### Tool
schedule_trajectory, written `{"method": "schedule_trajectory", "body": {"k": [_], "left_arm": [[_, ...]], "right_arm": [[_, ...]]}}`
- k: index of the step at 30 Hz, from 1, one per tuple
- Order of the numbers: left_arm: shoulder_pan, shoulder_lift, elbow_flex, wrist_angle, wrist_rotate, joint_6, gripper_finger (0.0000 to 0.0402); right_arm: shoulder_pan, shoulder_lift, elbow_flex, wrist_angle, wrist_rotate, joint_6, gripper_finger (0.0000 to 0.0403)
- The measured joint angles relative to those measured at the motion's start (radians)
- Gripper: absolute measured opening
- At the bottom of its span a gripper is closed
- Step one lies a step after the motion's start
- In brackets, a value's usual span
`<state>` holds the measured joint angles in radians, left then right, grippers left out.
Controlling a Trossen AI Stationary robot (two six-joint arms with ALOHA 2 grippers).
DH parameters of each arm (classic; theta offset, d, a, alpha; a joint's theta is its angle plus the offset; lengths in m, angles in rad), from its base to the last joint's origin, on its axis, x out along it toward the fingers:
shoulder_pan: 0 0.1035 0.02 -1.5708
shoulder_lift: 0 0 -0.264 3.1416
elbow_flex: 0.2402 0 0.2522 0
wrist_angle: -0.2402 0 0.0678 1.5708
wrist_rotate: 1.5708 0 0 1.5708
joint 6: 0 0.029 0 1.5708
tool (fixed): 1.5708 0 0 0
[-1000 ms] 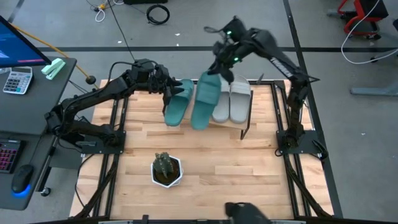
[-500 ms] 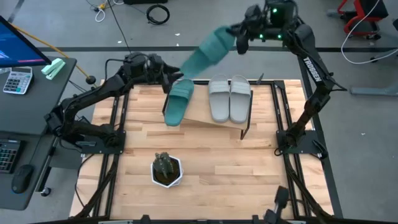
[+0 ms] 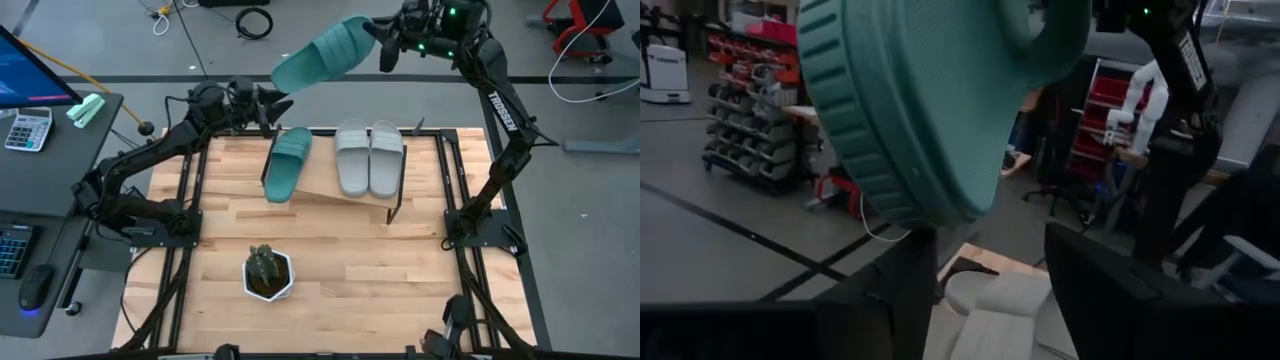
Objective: Pick and place slides into the shelf
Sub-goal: Adjust the green slide on the shelf
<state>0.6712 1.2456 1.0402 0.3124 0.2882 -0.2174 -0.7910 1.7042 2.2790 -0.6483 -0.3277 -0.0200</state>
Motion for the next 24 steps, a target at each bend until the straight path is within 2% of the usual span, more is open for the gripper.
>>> {"method": "schedule_trajectory", "body": {"k": [10, 16, 24], "left_arm": [[0.041, 0.000, 0.000, 0.069, -0.008, -0.023, 0.0232], [0.077, 0.000, -0.001, 0.130, -0.025, -0.088, 0.0234], [0.095, 0.000, -0.001, 0.133, -0.033, -0.113, 0.0221]], "right_arm": [[-0.012, -0.003, 0.000, -0.002, -0.021, -0.002, 0.0034], [-0.007, -0.003, 0.000, -0.002, -0.049, 0.007, 0.0034], [0.016, -0.003, 0.000, 0.048, -0.111, 0.007, 0.0034]]}}
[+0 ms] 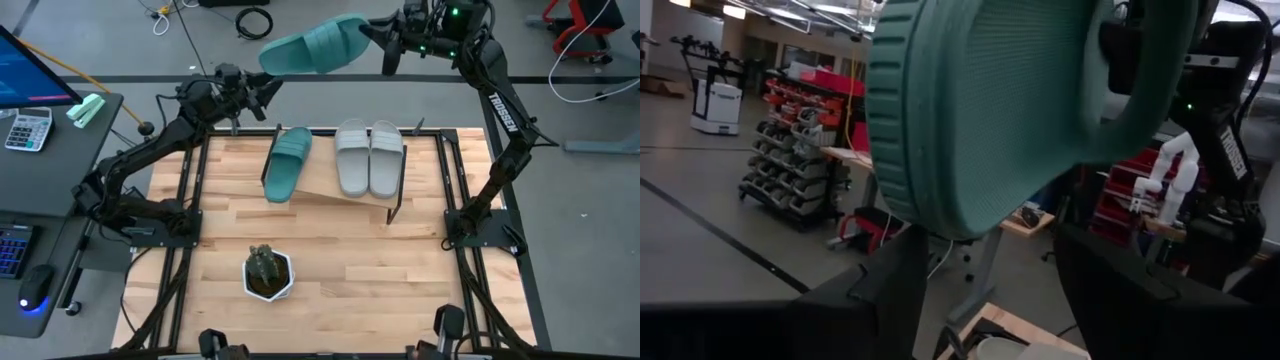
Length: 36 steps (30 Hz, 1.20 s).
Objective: Pick and place slides into the shelf
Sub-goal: Adjust the green slide on the shelf
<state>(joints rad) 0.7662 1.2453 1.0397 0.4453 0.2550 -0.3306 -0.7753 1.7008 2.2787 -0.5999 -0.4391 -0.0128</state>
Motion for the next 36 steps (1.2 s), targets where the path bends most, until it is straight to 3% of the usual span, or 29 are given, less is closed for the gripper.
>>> {"method": "schedule_trajectory", "body": {"k": [16, 28, 36], "left_arm": [[0.016, 0.000, 0.000, 0.012, 0.004, 0.017, 0.0234], [0.016, -0.002, 0.000, 0.039, 0.037, 0.023, 0.0294], [0.023, -0.003, 0.000, 0.048, 0.031, 0.016, 0.0299]], "right_arm": [[0.033, -0.012, -0.001, -0.010, -0.044, 0.034, 0.0034], [0.043, -0.022, -0.002, -0.033, -0.081, 0.043, 0.0034], [0.081, -0.052, -0.005, -0.063, -0.099, 0.038, 0.0034]]}}
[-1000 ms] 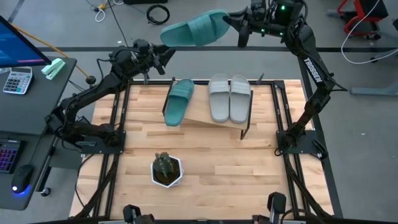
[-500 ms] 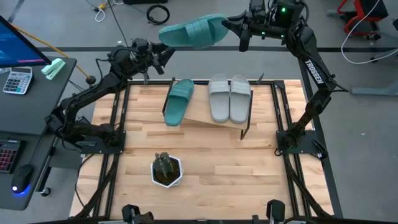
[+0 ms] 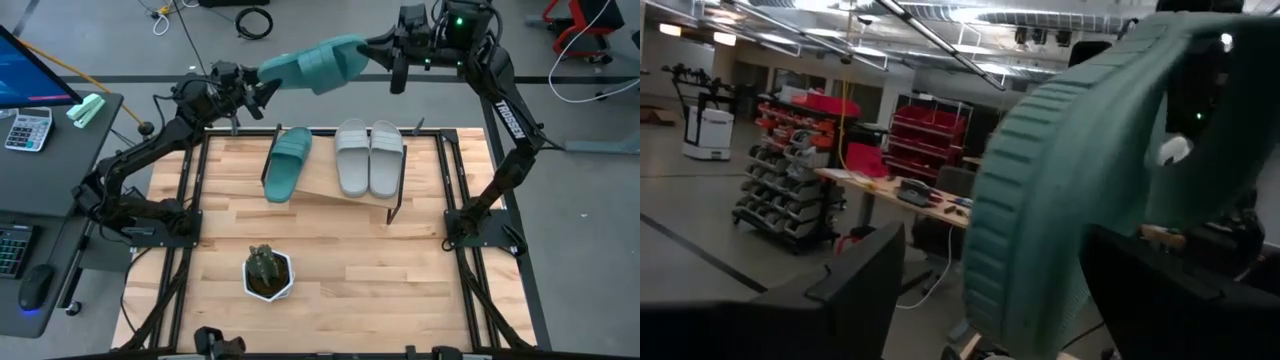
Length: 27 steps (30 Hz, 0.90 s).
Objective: Pick and place slides into the shelf
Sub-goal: Adjust the green slide on the shelf
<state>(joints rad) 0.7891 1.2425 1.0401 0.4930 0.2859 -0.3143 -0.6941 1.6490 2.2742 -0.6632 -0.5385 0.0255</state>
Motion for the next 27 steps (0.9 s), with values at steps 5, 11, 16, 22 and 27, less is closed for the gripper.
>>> {"method": "schedule_trajectory", "body": {"k": [5, 11, 16, 22, 27], "left_arm": [[-0.001, 0.000, 0.000, 0.019, 0.001, -0.013, 0.0296], [-0.007, 0.000, 0.000, 0.032, 0.056, -0.016, 0.0274], [-0.024, 0.001, 0.000, 0.056, 0.059, 0.009, 0.0173], [-0.032, 0.001, 0.000, 0.087, 0.069, 0.057, 0.0074], [-0.029, 0.001, 0.000, 0.085, 0.091, 0.055, 0.0074]], "right_arm": [[0.006, -0.006, 0.000, -0.009, 0.006, -0.001, 0.0034], [0.006, -0.006, 0.001, 0.004, 0.022, -0.025, 0.0034], [0.006, -0.006, 0.001, 0.003, 0.024, -0.019, 0.0034], [0.004, -0.008, 0.003, 0.002, 0.039, -0.017, 0.0034], [0.005, -0.008, 0.003, -0.016, 0.028, -0.002, 0.0067]]}}
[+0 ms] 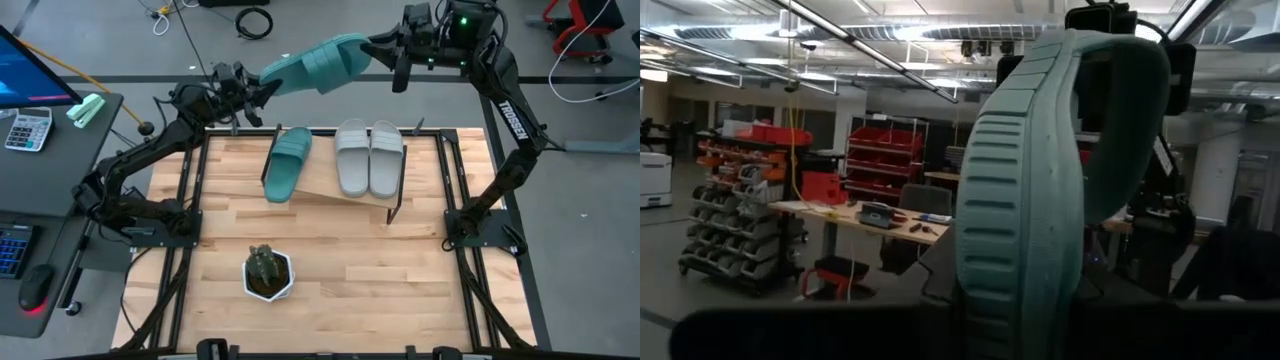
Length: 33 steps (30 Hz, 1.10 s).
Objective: Pick and place slides into the shelf
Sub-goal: Adjust the green slide on the shelf
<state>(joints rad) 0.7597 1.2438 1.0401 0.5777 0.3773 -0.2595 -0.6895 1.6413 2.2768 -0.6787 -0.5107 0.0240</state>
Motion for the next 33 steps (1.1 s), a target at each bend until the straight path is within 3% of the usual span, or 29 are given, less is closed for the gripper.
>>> {"method": "schedule_trajectory", "body": {"k": [5, 9, 12, 16, 19, 22, 30, 33], "left_arm": [[0.002, 0.000, 0.000, 0.000, 0.006, -0.002, 0.0074], [0.025, -0.007, 0.000, -0.001, 0.051, 0.001, 0.0074], [0.064, -0.019, 0.000, -0.003, 0.109, 0.001, 0.0074], [0.157, -0.038, 0.021, -0.071, 0.227, -0.028, 0.0074], [0.219, -0.040, 0.100, -0.256, 0.327, 0.003, 0.0074], [0.249, -0.029, 0.228, -0.533, 0.402, 0.150, 0.0074], [0.242, 0.124, 0.670, -1.210, 0.591, 0.490, 0.0074], [0.217, 0.202, 0.804, -1.444, 0.603, 0.589, 0.0074]], "right_arm": [[0.002, -0.002, 0.000, -0.030, -0.018, -0.003, 0.0181], [-0.026, -0.012, 0.000, -0.074, 0.027, -0.032, 0.0257], [-0.056, -0.031, 0.000, -0.132, 0.088, -0.049, 0.0293], [-0.095, -0.071, 0.000, -0.193, 0.112, -0.051, 0.0313], [-0.115, -0.100, 0.000, -0.235, 0.109, -0.049, 0.0312], [-0.124, -0.111, 0.000, -0.290, 0.077, -0.046, 0.0304], [-0.129, -0.076, 0.000, -0.404, -0.040, -0.056, 0.0290], [-0.129, -0.049, 0.000, -0.401, -0.105, -0.054, 0.0290]]}}
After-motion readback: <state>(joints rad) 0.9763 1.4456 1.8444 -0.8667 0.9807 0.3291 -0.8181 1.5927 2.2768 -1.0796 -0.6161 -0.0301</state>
